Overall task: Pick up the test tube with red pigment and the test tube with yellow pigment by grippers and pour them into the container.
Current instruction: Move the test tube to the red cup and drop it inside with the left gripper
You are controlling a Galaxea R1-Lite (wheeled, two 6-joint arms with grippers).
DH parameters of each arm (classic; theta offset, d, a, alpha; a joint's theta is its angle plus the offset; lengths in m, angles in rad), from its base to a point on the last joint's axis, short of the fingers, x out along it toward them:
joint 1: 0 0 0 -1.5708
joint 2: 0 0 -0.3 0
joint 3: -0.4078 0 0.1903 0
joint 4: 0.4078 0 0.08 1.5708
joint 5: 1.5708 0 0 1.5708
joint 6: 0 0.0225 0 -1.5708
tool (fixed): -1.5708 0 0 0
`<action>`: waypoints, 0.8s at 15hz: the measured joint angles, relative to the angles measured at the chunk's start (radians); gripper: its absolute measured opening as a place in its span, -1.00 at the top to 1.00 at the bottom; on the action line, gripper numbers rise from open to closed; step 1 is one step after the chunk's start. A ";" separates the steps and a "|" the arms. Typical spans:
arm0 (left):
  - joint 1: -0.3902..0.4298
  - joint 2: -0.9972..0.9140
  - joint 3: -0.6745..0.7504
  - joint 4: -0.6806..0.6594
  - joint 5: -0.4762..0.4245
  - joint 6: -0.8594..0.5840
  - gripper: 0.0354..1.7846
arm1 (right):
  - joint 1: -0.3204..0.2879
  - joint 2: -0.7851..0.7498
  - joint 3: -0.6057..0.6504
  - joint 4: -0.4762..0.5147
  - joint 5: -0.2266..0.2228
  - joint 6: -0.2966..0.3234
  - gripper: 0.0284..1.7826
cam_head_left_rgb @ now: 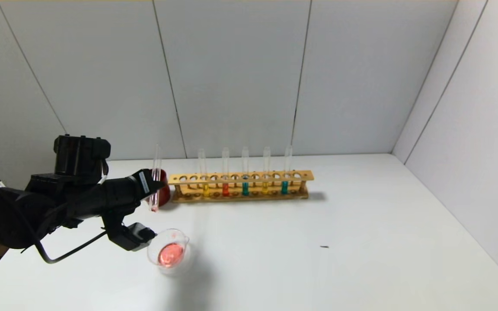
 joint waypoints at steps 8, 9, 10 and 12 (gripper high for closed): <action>0.002 -0.053 0.027 -0.003 -0.003 -0.266 0.69 | 0.000 0.000 0.000 0.000 0.000 0.000 -0.96; 0.002 -0.076 0.035 -0.005 0.000 -0.382 0.69 | 0.000 0.000 0.000 0.000 0.000 0.000 -0.96; 0.001 -0.101 0.038 -0.006 0.010 -0.508 0.69 | 0.000 0.000 0.000 0.000 0.000 0.000 -0.96; -0.002 -0.164 0.031 -0.003 0.068 -0.796 0.69 | 0.000 0.000 0.000 0.000 0.000 0.000 -0.96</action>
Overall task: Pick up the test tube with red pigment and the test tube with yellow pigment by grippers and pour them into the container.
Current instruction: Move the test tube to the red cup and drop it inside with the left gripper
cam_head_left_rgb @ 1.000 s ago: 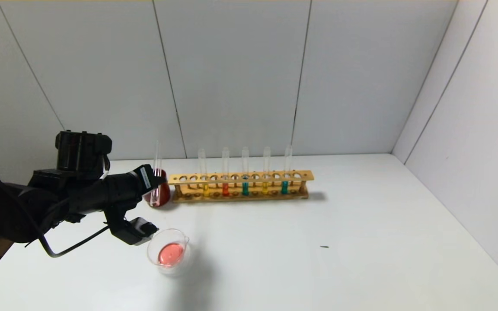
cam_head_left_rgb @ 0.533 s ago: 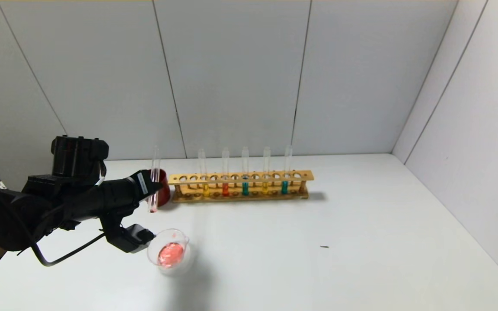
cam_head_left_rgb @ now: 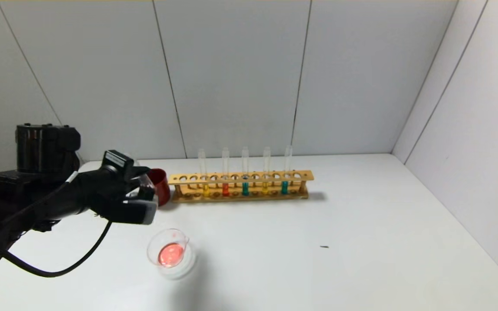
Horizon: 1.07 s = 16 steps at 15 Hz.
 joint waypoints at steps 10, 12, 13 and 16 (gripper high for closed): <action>0.046 0.013 -0.247 0.211 -0.055 -1.406 0.69 | 0.000 0.000 0.000 0.000 0.000 0.000 -0.96; 0.081 0.077 -0.254 0.138 -0.060 -1.438 0.69 | 0.000 0.000 0.000 0.000 0.000 0.000 -0.96; 0.098 0.116 -0.255 0.090 -0.061 -1.443 0.69 | 0.000 0.000 0.000 0.000 0.000 0.000 -0.96; 0.127 0.230 -0.281 -0.040 -0.060 -1.449 0.69 | 0.000 0.000 0.000 0.000 0.000 0.000 -0.96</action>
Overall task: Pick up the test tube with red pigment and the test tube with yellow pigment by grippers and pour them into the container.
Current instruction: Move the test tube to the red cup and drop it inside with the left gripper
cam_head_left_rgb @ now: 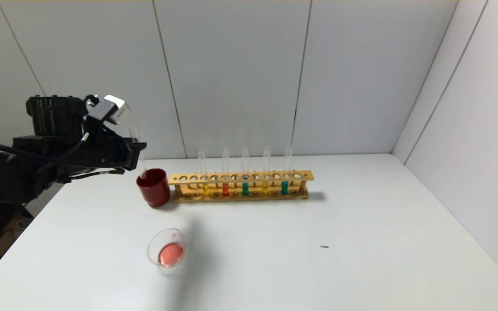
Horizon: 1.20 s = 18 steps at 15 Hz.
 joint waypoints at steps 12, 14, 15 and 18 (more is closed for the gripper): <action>0.008 0.213 -0.073 -0.026 -0.001 -0.002 0.69 | 0.000 0.000 0.000 0.000 0.000 0.000 -0.96; 0.008 0.233 -0.077 -0.039 -0.001 -0.002 0.69 | 0.000 0.000 0.000 0.000 0.000 0.000 -0.96; 0.008 0.244 -0.080 -0.046 -0.001 -0.002 0.69 | 0.000 0.000 0.000 0.000 0.000 0.000 -0.96; 0.008 0.273 -0.090 -0.058 -0.001 -0.007 0.69 | 0.000 0.000 0.000 0.000 0.000 0.000 -0.96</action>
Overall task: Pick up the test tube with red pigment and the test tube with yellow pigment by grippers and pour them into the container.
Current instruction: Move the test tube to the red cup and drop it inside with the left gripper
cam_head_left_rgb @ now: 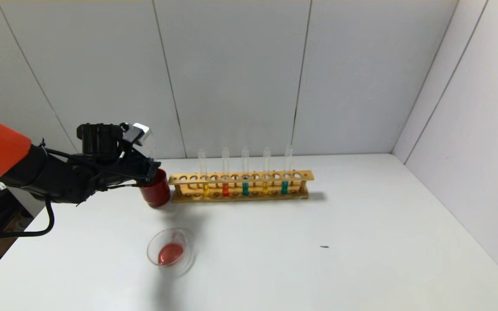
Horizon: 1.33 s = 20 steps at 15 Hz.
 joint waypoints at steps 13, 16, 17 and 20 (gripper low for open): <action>0.013 0.071 -0.021 -0.027 0.000 -0.015 0.69 | 0.000 0.000 0.000 0.000 0.000 0.000 -0.96; 0.013 0.077 -0.021 -0.029 0.000 -0.015 0.68 | 0.000 0.000 0.000 0.000 0.000 0.000 -0.96; 0.013 0.079 -0.019 -0.026 0.000 -0.014 0.65 | 0.000 0.000 0.000 0.000 0.000 0.000 -0.96; 0.013 0.091 -0.017 -0.021 0.001 -0.013 0.42 | 0.000 0.000 0.000 0.000 0.000 0.000 -0.96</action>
